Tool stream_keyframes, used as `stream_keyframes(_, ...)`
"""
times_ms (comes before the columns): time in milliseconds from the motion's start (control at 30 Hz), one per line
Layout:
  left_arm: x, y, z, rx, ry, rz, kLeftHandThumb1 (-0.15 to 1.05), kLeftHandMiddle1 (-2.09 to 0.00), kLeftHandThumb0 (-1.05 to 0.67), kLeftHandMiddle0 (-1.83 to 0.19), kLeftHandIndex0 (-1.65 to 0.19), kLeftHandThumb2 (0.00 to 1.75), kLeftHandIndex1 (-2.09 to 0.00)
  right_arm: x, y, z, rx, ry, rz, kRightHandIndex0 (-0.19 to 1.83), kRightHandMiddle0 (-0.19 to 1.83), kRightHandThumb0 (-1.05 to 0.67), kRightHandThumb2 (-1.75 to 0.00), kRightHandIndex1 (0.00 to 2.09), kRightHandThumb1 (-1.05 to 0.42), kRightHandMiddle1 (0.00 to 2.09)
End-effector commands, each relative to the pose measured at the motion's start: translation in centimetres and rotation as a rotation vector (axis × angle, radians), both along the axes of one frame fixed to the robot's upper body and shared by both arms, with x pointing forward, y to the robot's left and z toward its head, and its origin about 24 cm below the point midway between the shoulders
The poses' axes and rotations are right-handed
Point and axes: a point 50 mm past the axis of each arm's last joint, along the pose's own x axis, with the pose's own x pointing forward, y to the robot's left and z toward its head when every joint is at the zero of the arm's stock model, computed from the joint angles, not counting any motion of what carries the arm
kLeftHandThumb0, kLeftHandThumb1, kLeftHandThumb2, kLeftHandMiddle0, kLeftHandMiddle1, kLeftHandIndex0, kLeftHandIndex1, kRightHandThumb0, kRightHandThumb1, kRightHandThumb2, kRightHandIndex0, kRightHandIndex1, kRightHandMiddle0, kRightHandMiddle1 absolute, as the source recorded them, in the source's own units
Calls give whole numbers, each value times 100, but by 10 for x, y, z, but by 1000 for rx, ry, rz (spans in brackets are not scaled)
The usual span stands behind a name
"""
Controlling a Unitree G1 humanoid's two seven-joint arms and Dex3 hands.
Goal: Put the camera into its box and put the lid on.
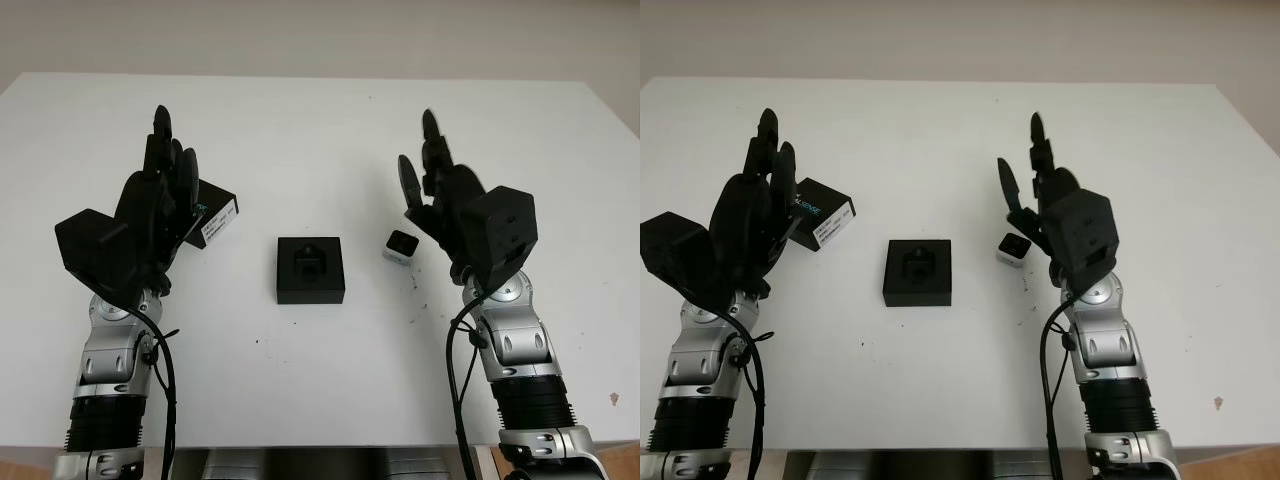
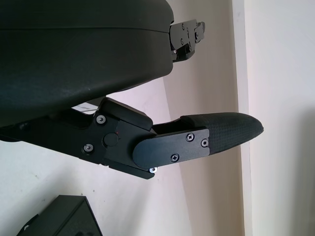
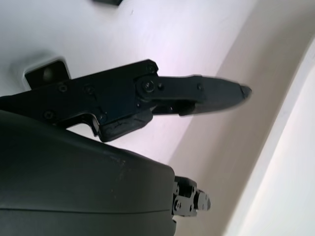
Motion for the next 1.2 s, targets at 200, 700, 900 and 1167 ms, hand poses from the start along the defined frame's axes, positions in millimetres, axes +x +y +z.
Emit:
stream_keyframes(200,1,0,8,14,-22,-1,105,0,-85,19,19,61,0,2,-7,37,-402,-75,-30,20,15,-76,-5,19,-90,33)
stream_keyframes(700,1,0,9,29,-24,10,105,0,-84,19,19,60,0,20,-19,32,-796,246,49,38,33,-76,-5,22,-85,12)
stream_keyframes(900,0,0,9,22,-7,3,105,0,-85,19,19,59,0,23,-16,32,-882,258,29,5,45,-79,-5,112,-85,11)
stream_keyframes(1167,-1,-2,9,24,-4,12,105,0,-84,19,19,59,0,25,-12,33,-997,211,6,-9,54,-84,-6,164,-87,13)
